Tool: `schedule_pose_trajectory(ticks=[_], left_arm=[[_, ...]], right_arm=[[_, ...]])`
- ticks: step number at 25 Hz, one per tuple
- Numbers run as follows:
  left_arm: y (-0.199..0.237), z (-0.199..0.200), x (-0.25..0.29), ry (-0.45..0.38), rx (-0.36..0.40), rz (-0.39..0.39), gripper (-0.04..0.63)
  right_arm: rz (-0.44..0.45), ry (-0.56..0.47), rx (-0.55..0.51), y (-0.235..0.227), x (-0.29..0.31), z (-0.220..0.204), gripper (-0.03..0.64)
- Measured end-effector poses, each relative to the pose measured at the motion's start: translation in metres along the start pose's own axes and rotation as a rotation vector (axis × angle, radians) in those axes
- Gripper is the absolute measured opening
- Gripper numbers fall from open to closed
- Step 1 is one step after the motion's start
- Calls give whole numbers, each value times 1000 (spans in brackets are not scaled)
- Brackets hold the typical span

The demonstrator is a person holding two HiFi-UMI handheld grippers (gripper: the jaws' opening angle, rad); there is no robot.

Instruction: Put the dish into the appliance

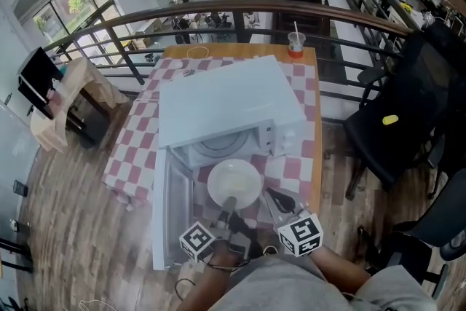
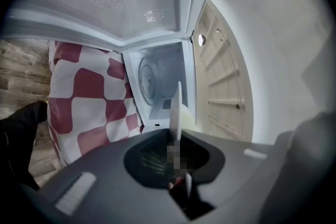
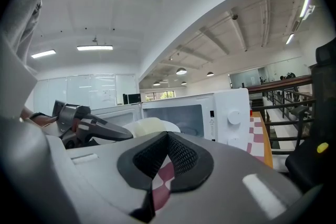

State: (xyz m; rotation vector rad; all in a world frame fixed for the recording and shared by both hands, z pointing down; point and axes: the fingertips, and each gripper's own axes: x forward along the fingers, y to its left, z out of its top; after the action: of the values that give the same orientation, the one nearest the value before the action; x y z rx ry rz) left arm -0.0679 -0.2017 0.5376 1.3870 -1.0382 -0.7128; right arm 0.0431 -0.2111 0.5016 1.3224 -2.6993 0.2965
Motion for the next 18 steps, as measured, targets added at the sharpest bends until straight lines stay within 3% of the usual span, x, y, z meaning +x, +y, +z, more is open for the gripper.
schedule_pose_trajectory(ticks=[18], left_arm=[[41, 97, 91, -61, -47, 29, 37]], right_arm=[[40, 29, -24, -21, 114, 21, -2]])
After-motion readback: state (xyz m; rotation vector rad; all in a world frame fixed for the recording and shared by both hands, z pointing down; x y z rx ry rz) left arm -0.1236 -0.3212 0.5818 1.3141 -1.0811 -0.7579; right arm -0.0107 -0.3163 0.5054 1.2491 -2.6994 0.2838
